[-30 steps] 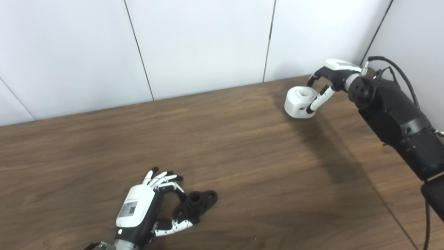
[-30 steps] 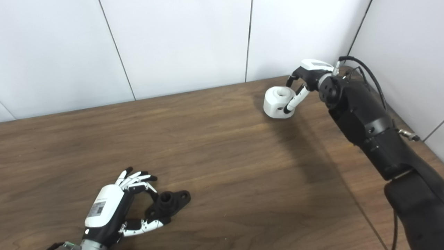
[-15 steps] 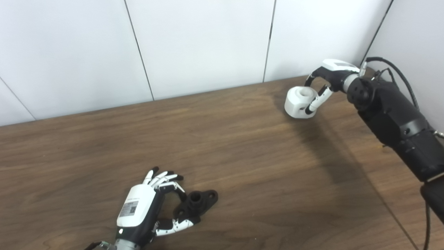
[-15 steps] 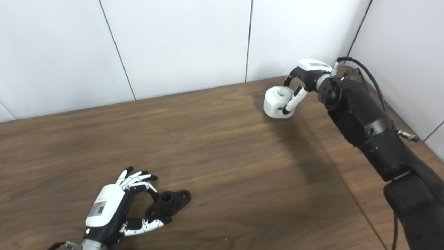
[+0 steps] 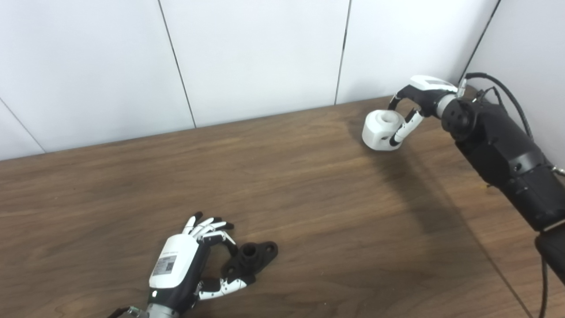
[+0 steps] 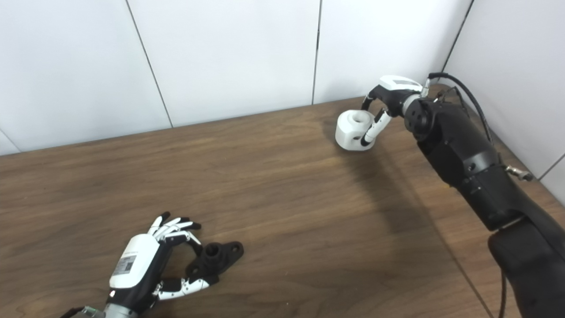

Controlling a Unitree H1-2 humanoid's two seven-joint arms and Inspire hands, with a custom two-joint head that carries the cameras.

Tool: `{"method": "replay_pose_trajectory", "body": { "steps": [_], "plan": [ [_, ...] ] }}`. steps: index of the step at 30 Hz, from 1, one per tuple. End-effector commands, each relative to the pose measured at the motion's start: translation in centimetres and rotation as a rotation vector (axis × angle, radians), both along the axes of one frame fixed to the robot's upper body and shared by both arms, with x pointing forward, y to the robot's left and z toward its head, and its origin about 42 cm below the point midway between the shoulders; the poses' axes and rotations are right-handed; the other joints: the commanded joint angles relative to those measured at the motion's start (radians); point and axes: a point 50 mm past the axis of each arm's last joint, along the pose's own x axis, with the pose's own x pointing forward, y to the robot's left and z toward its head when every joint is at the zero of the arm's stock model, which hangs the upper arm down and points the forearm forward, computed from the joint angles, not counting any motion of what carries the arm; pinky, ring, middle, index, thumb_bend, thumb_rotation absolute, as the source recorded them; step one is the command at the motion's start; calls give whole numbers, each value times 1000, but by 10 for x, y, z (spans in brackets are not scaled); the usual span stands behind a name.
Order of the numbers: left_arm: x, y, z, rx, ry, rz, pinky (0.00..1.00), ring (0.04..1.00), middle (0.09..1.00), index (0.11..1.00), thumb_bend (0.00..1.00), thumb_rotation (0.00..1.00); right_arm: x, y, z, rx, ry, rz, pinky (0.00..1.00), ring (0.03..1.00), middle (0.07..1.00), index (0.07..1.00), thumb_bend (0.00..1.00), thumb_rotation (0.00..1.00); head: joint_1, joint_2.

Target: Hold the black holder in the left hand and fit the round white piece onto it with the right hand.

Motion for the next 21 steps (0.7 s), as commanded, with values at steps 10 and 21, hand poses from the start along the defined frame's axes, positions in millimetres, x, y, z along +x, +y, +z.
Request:
{"method": "replay_pose_trajectory", "body": {
  "steps": [10,21],
  "plan": [
    [-6,-5,-15,88,74,-14,1000,866,794,487,522,51,2,-3,28,-7,-107,21,1000,974,850,521,572,144,5,2],
    [-5,-6,-16,84,77,-16,1000,869,794,487,522,51,1,-3,27,5,-130,35,1000,957,825,487,520,134,9,0]
  ]
}}
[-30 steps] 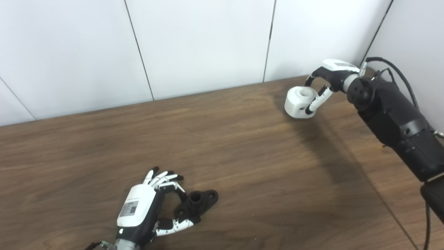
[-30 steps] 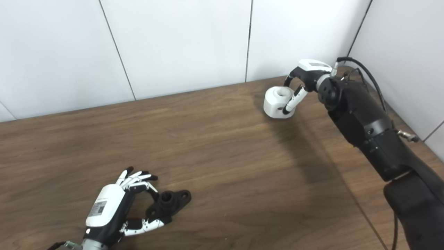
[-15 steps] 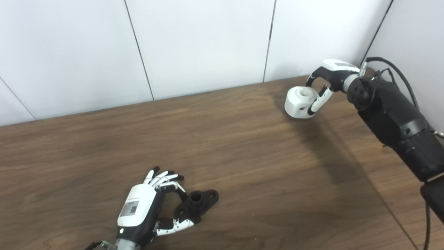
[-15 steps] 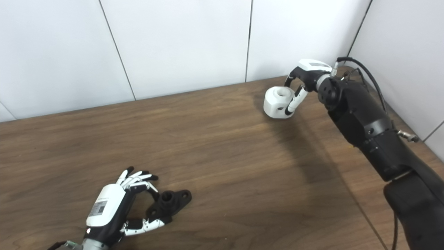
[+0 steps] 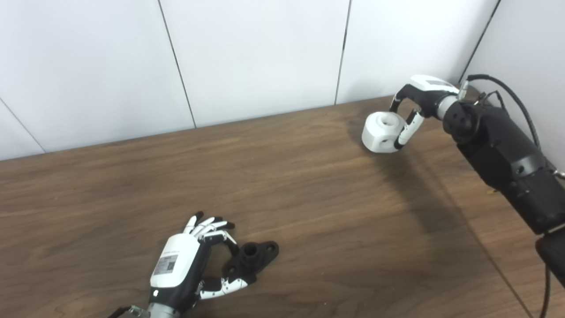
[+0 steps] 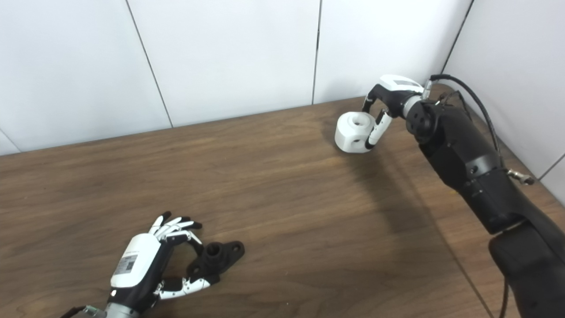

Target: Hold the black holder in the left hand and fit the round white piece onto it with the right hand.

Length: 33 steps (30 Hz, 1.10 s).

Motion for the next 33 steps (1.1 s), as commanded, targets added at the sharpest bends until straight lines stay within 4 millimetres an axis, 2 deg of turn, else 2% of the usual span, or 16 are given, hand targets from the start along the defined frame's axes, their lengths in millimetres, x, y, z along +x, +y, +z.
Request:
{"method": "replay_pose_trajectory", "body": {
  "steps": [1,11,17,21,25,33],
  "plan": [
    [-6,-4,-16,84,76,-16,1000,869,794,487,522,50,3,-2,30,-15,-98,10,1000,957,824,487,520,134,1,1],
    [-5,-6,-17,91,76,-20,1000,869,795,486,522,51,1,-4,31,-6,-102,5,1000,955,824,487,522,134,2,1],
    [-5,-7,-16,97,75,-23,1000,872,798,487,522,51,-6,7,48,-55,-106,53,1000,955,825,488,521,137,4,1],
    [-4,-8,-17,94,82,-24,1000,877,800,487,522,51,-15,27,64,-87,-116,122,1000,955,826,488,521,138,7,4],
    [-4,-10,-18,101,82,-26,1000,880,800,487,522,50,-27,58,76,-129,-131,224,1000,956,834,488,523,138,17,5],
    [-4,-14,-16,114,79,-29,1000,878,803,487,522,52,-56,109,79,-168,-189,431,1000,943,835,486,524,134,43,17]
  ]
}}
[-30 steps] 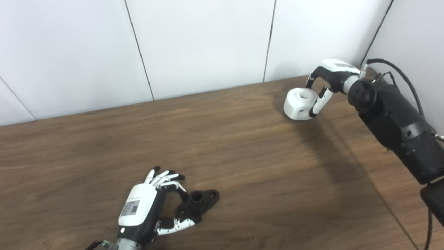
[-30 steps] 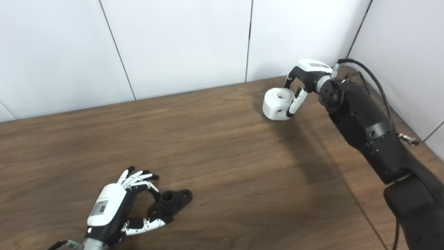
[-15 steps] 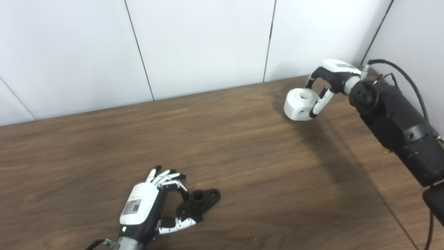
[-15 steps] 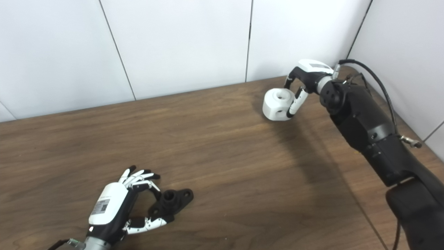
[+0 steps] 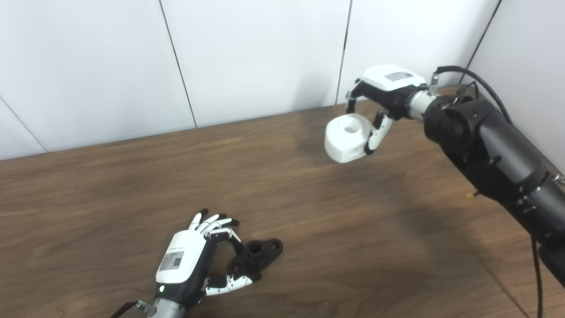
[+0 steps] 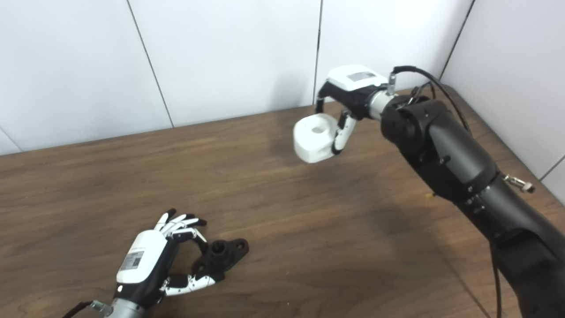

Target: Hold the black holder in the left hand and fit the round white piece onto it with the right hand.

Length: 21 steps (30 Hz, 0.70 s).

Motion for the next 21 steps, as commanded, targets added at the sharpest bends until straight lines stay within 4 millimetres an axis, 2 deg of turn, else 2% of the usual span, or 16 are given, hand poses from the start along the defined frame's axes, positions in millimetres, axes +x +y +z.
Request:
{"method": "replay_pose_trajectory", "body": {
  "steps": [1,6,13,21],
  "plan": [
    [-7,-6,-17,90,81,-20,1000,876,803,487,522,52,-6,8,23,-24,-83,45,1000,943,833,486,524,133,-1,0],
    [-7,-9,-19,81,75,-16,1000,871,798,487,522,53,-26,41,22,-38,-77,170,1000,945,827,486,524,134,23,7],
    [-8,-12,-20,54,75,-16,1000,874,794,486,522,51,-46,74,17,-25,-75,299,1000,938,816,485,525,137,39,12],
    [-8,-16,-18,51,85,-20,1000,880,801,487,522,52,-62,102,11,-6,-80,396,1000,924,814,484,525,136,56,20]
  ]
}}
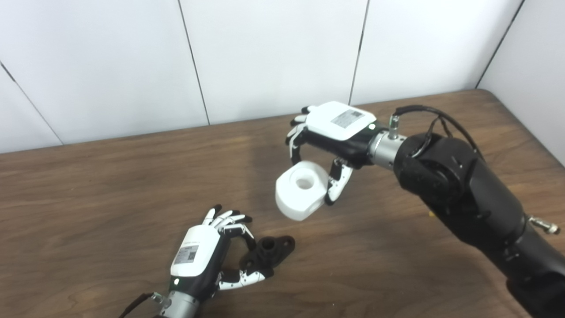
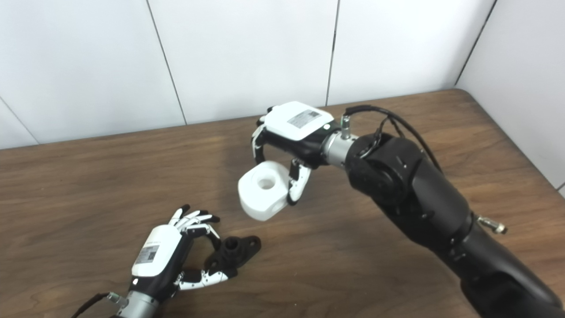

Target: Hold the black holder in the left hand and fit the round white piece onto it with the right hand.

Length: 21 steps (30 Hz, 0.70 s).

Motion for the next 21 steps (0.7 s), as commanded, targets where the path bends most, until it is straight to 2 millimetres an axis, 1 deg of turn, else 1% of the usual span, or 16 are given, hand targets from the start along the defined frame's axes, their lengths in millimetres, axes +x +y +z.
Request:
{"method": "replay_pose_trajectory", "body": {
  "steps": [1,9,15,21],
  "plan": [
    [-8,-7,-17,63,81,-34,1000,877,800,487,522,52,-6,7,18,0,-93,44,1000,923,815,484,525,137,2,0],
    [-7,-9,-18,54,84,-37,1000,877,798,487,522,52,-13,25,14,29,-93,96,1000,917,816,484,525,137,11,3],
    [-7,-10,-18,54,85,-38,1000,876,798,487,522,52,-16,33,12,50,-79,121,1000,928,824,484,525,136,16,7],
    [-6,-12,-17,63,76,-44,1000,874,798,487,522,52,-16,37,12,40,-68,140,1000,928,818,483,525,137,41,33]
  ]
}}
